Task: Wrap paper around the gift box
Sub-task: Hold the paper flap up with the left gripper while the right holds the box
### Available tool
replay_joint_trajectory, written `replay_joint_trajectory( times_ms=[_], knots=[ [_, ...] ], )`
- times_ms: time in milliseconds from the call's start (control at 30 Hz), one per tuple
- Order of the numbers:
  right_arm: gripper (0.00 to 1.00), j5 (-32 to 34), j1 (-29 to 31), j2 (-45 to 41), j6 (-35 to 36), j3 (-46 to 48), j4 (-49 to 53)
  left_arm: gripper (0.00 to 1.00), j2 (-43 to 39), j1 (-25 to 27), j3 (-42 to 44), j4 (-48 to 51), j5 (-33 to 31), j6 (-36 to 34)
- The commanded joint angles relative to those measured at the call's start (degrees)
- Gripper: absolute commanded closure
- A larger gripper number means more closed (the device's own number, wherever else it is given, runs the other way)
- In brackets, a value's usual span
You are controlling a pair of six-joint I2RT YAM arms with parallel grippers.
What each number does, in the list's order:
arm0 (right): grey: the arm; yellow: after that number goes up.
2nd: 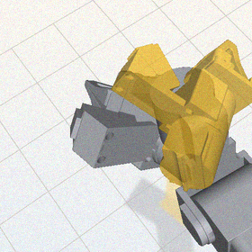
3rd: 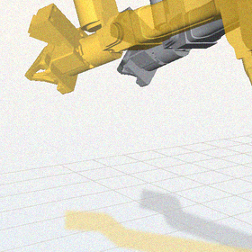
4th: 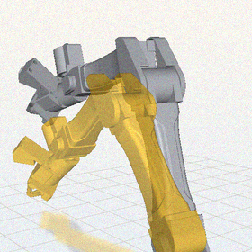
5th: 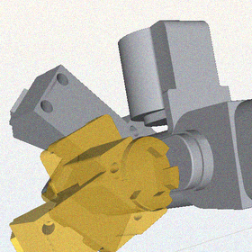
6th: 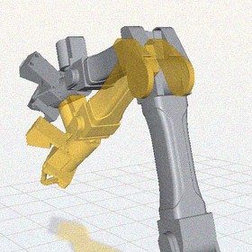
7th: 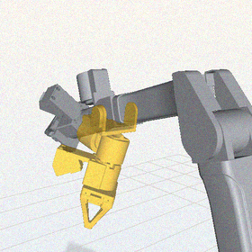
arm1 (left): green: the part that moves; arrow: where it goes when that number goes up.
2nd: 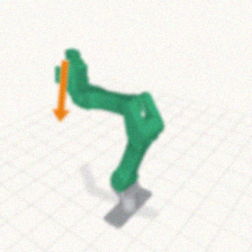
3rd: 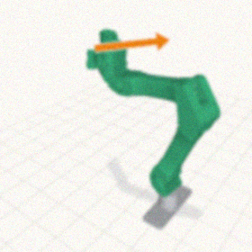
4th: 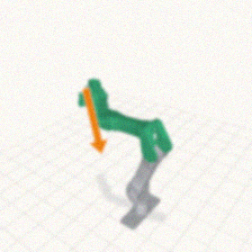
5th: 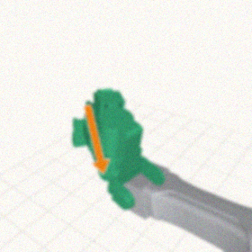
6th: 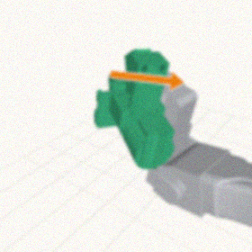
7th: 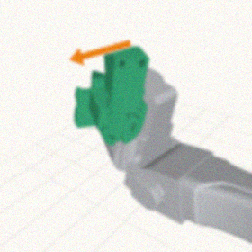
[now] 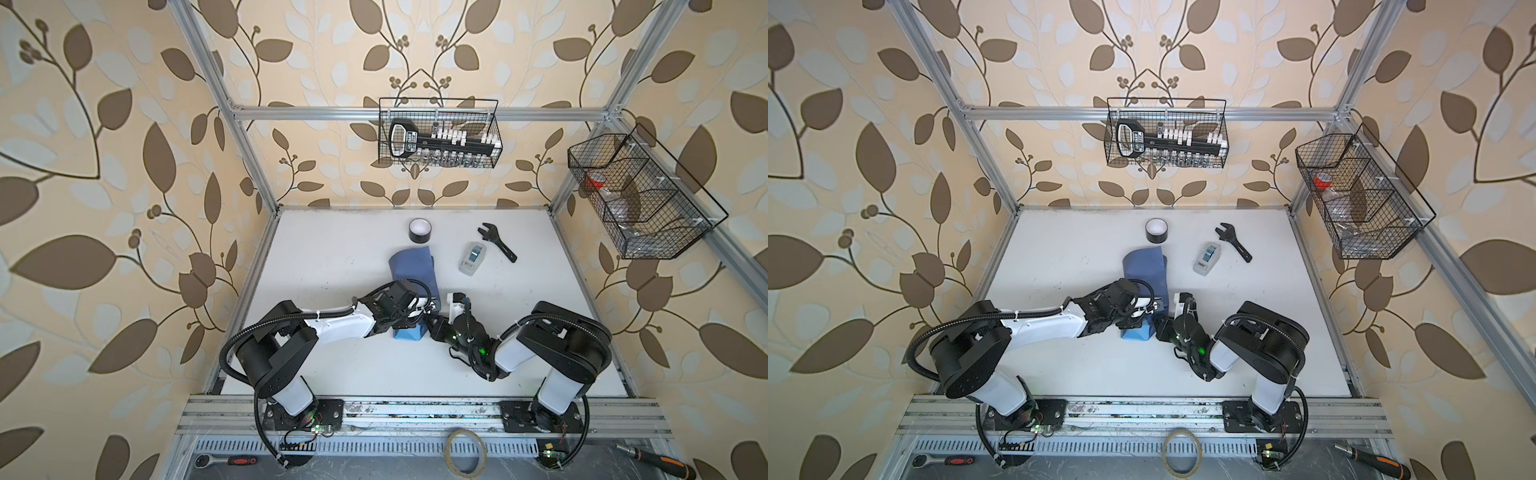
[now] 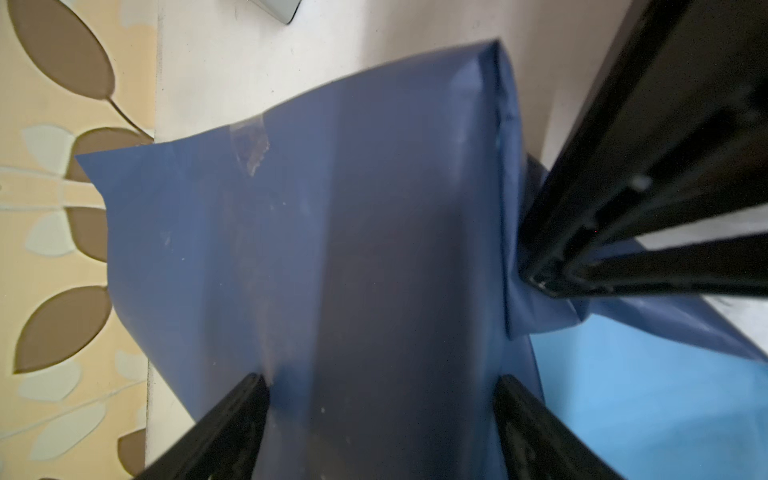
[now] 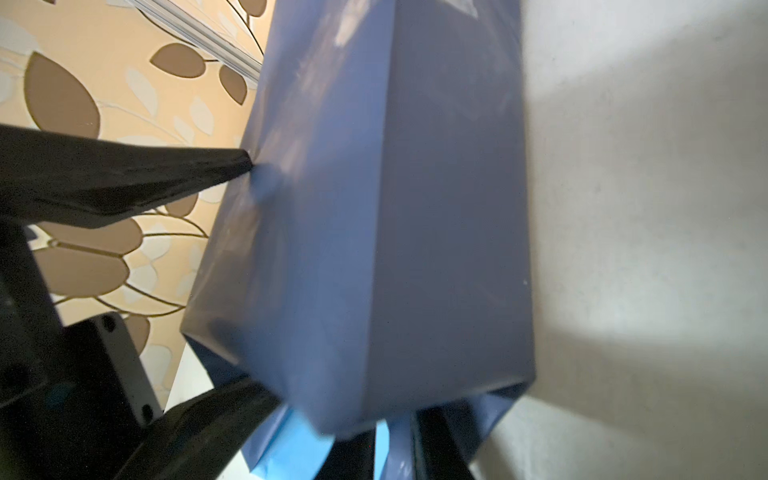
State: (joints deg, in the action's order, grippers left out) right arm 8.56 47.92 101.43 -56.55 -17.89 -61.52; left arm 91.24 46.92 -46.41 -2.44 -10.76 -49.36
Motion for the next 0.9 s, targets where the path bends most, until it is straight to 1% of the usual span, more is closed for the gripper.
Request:
replay_joint_trajectory(
  times_ms=[0, 300, 533, 700, 867],
  knots=[
    [0.82, 0.9, 0.4, 2.4, -0.5, -1.6, -2.5, 0.14, 1.7, 0.5, -0.7, 3.9, 2.4, -2.4],
    [0.82, 1.4, 0.4, 4.5, -1.4, -1.5, -3.6, 0.14, 1.7, 0.5, -0.7, 4.0, 2.5, -2.3],
    [0.79, 1.3, 1.1, 1.3, -1.3, -0.2, -5.6, 0.14, 2.1, 0.5, -0.8, 4.1, 2.3, -2.3],
    [0.79, 1.2, 1.4, 2.1, -3.2, 0.2, -9.8, 0.14, 2.2, 0.5, -1.0, 4.1, 2.4, -2.2],
    [0.8, 2.3, 1.5, 4.3, -5.2, -1.1, -8.0, 0.14, 2.0, 0.5, -0.9, 4.3, 2.3, -2.2]
  ],
)
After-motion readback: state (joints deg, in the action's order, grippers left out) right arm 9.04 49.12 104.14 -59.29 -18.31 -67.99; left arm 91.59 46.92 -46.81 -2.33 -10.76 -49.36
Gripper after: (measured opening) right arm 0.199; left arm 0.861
